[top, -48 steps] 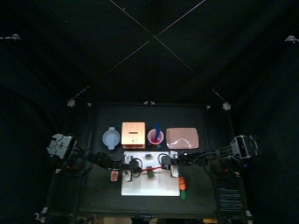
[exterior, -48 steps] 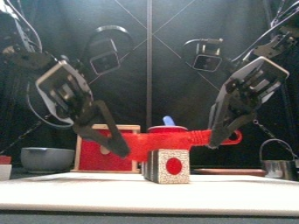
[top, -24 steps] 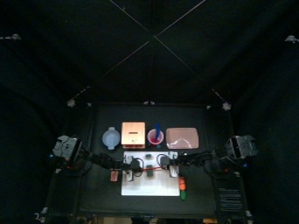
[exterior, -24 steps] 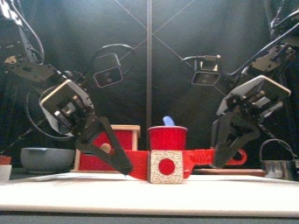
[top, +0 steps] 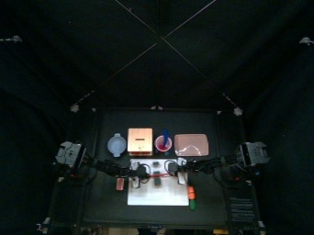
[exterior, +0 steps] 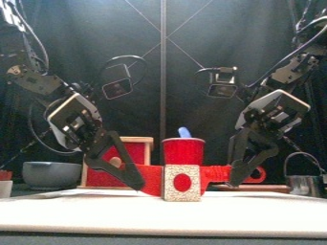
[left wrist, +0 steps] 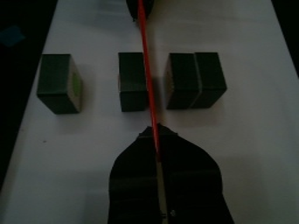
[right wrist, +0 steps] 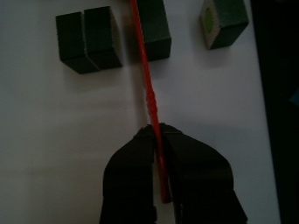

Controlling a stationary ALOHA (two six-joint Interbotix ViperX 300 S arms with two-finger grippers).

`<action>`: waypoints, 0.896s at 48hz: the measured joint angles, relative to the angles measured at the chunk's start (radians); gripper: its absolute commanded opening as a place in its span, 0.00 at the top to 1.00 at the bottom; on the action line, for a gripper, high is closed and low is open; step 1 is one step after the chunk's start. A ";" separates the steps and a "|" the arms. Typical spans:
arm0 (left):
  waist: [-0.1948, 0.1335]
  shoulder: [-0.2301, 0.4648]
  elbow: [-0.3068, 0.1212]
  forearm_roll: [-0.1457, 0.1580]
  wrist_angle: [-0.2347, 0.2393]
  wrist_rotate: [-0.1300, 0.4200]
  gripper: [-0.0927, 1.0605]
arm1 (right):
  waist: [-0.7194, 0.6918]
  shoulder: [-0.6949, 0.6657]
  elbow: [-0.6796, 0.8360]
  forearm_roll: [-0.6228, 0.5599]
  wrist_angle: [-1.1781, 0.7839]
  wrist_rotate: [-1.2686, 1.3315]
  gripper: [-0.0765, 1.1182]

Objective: Cut the sushi into 4 pieces with the knife
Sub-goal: Cut the sushi into 4 pieces

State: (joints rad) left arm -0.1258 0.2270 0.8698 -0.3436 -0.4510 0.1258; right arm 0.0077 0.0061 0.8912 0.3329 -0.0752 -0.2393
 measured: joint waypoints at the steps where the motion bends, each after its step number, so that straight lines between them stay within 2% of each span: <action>1: 0.003 -0.003 0.002 0.002 0.000 0.000 0.77 | -0.002 0.000 0.000 0.000 -0.002 0.000 0.78; 10: 0.012 -0.041 0.005 0.020 0.012 0.005 0.76 | -0.005 -0.034 -0.009 -0.002 -0.002 -0.002 0.78; 17: 0.009 -0.110 0.015 0.041 0.017 0.003 0.77 | -0.003 -0.115 -0.014 -0.005 0.003 0.000 0.78; 26: -0.026 -0.190 0.021 0.060 0.020 0.002 0.77 | 0.025 -0.190 0.005 0.003 0.005 0.000 0.78; 43: -0.086 -0.179 0.018 0.058 0.020 -0.011 0.77 | 0.069 -0.186 0.011 0.028 0.003 0.002 0.78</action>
State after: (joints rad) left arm -0.2117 0.0476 0.8882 -0.2853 -0.4310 0.1150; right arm 0.0767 -0.1795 0.9020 0.3605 -0.0721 -0.2378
